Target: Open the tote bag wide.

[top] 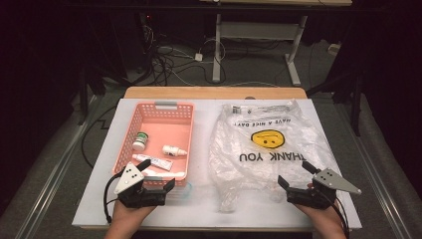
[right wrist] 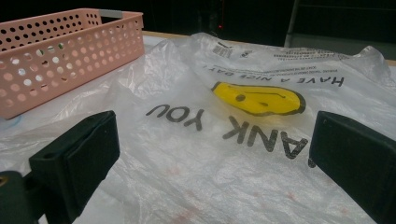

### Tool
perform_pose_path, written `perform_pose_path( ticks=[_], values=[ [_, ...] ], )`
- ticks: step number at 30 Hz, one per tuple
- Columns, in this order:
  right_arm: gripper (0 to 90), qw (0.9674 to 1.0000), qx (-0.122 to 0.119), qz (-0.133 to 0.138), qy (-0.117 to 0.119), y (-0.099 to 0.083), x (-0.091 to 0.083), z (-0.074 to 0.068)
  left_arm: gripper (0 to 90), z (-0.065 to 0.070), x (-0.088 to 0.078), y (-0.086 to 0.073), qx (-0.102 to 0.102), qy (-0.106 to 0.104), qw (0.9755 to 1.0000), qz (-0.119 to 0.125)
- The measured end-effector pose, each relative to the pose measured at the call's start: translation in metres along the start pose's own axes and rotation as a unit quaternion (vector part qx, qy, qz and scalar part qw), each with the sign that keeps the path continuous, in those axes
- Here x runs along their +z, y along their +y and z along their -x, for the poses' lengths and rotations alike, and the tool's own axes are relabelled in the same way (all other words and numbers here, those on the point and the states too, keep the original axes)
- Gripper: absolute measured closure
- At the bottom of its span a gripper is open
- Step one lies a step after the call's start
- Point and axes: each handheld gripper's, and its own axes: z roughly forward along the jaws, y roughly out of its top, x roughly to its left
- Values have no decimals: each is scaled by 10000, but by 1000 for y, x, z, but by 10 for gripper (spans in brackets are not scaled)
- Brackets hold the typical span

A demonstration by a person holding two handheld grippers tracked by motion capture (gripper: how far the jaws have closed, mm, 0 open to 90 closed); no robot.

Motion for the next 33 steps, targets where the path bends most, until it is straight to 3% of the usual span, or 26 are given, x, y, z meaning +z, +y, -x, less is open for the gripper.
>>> perform_pose_path(
  ticks=[33],
  values=[
    [13, 9998, -165, -69, 41, 3, -2, -4, 0, 1, -1, 0, 40, -42, 9999, -87]
  ],
)
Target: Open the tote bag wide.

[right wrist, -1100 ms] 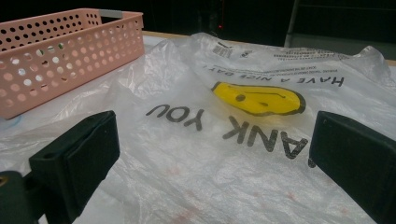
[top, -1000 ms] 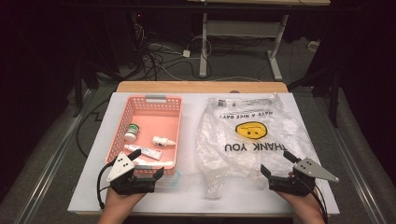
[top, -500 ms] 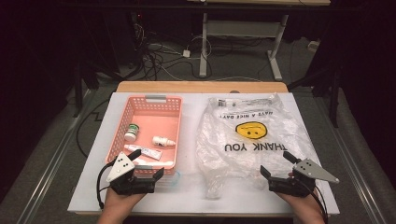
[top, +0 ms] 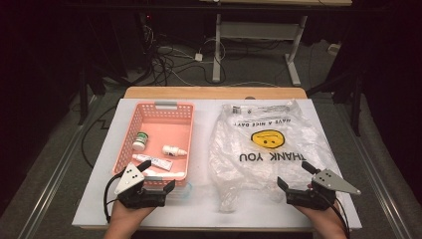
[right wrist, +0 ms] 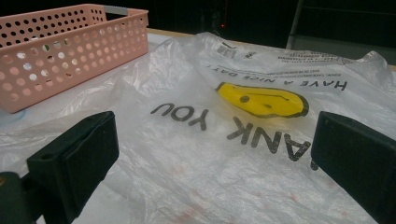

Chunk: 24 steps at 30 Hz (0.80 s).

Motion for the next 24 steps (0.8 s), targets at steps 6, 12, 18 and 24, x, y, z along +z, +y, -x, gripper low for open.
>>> perform_pose_path(
  ticks=[6, 12, 18, 24],
  values=[
    [20, 10000, -34, -51, -56, 1, -2, 2, 0, 0, 2, 3, -71, 9, 10000, -40],
    [53, 9998, -31, -124, -166, 3, -8, 6, 0, 2, -2, 12, 39, 21, 10000, -74],
    [91, 9994, 8, -165, -289, 4, -15, 14, 0, 5, -3, 10, 4, -187, 9997, -178],
    [164, 9984, 150, -200, -516, 3, -30, 27, 0, 4, -3, 5, 66, -107, 9998, -140]
  ],
)
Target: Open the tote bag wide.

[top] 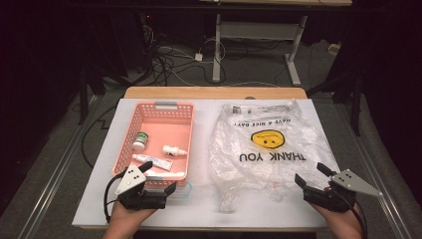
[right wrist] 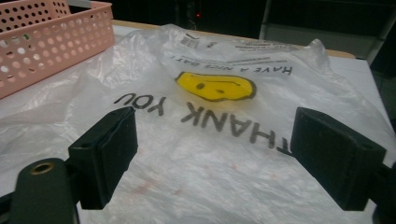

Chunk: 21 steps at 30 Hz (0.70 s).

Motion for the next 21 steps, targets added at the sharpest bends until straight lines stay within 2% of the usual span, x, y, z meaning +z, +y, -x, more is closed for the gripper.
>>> perform_pose_path(
  ticks=[6, 10, 12, 14, 15, 18, 21],
  values=[
    [215, 9997, 70, -121, -191, -4, -10, 15, 0, -1, -1, 2, 1, -61, 10000, -75],
    [263, 9987, 245, -214, -383, -8, -18, 30, 0, -5, 1, 2, -51, -245, 9996, -136],
    [276, 9979, 334, -274, -491, -10, -22, 38, 0, -4, 1, 2, 22, -203, 9997, -127],
    [279, 9961, 502, -396, -610, -15, -26, 49, 0, -3, 1, 2, 70, -257, 9996, -93],
    [279, 9961, 502, -396, -610, -15, -26, 49, 0, -2, 1, 2, 65, -255, 9996, -69],
    [274, 9929, 716, -572, -764, -21, -28, 61, 0, -2, 1, 1, 131, -223, 9996, -106],
    [272, 9916, 774, -662, -803, -25, -28, 66, 0, -3, 1, 1, 127, -168, 9997, -76]
  ],
)
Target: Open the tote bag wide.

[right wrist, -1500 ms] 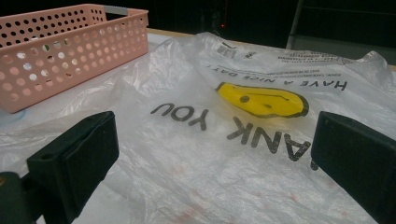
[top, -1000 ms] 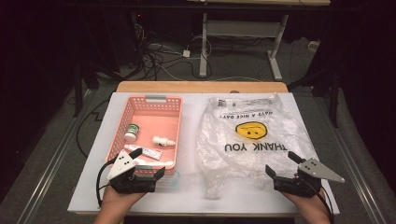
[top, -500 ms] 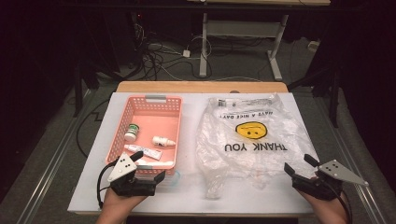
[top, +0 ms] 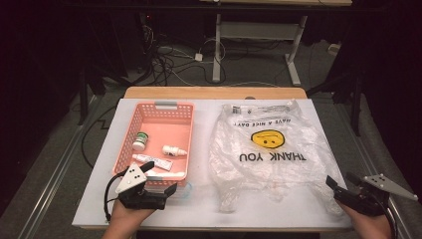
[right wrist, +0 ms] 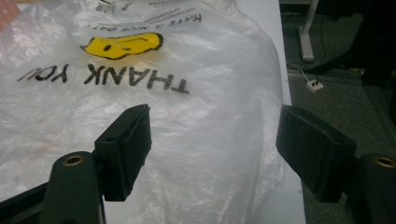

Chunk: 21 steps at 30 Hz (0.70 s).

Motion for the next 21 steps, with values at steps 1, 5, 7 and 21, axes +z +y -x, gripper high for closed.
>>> perform_pose_path(
  ticks=[1, 5, 7, 21],
  values=[
    [273, 10000, 13, -48, -32, -1, 1, 2, 0, 0, 0, 0, 8, 6, 10000, 10],
    [325, 9995, 127, -288, -28, -8, 5, 8, 0, -1, 1, -1, 29, 26, 10000, -23],
    [339, 9993, 132, -339, -21, -9, 5, 8, 0, -2, 1, -2, -22, 1, 10000, 0],
    [671, 9965, 229, -803, -36, -22, 7, 17, 0, -2, 0, -1, -21, -39, 10000, 20]
  ],
)
